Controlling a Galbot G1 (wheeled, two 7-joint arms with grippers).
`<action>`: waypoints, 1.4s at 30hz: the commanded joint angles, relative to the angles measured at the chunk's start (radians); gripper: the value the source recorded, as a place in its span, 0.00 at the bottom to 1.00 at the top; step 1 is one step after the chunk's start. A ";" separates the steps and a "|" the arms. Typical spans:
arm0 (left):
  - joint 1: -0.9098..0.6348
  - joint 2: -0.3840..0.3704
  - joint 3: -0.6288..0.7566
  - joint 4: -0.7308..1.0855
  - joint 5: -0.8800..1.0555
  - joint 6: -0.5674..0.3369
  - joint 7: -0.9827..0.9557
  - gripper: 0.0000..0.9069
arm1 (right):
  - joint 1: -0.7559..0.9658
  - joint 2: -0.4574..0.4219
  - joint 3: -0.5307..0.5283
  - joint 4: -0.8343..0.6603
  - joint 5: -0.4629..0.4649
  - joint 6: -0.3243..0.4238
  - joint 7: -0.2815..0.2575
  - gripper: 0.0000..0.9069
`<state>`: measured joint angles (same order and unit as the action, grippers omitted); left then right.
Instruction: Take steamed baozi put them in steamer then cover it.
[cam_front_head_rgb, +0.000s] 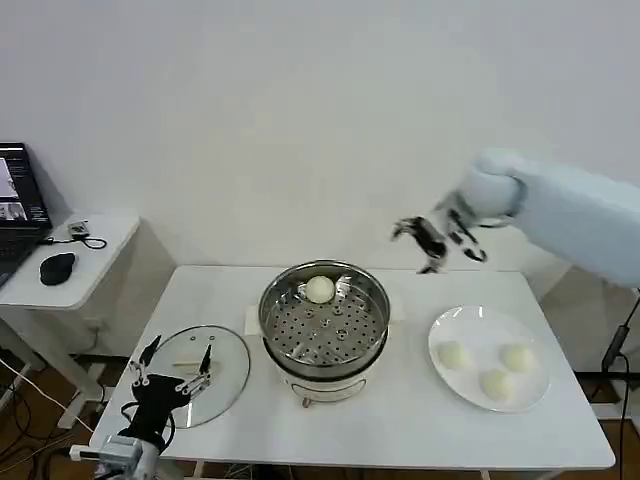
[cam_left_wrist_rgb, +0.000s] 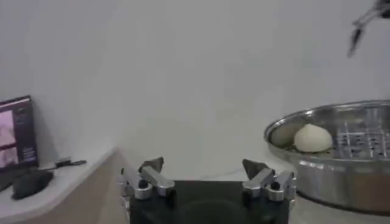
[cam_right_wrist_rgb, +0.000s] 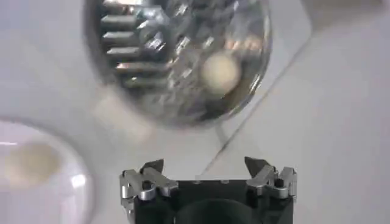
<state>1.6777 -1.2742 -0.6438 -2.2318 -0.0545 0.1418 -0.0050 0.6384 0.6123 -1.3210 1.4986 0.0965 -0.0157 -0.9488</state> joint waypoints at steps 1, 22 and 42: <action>-0.012 0.014 0.020 0.007 -0.001 0.001 0.001 1.00 | -0.111 -0.261 -0.014 0.143 0.018 -0.158 0.025 1.00; -0.016 -0.009 0.023 0.049 0.026 -0.001 0.001 1.00 | -0.659 -0.127 0.399 -0.072 -0.115 -0.204 0.029 1.00; -0.013 -0.015 0.013 0.048 0.032 0.000 0.001 1.00 | -0.702 0.071 0.441 -0.263 -0.147 -0.173 0.019 1.00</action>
<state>1.6649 -1.2892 -0.6305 -2.1853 -0.0235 0.1414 -0.0042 -0.0248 0.6116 -0.9108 1.3030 -0.0345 -0.1920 -0.9279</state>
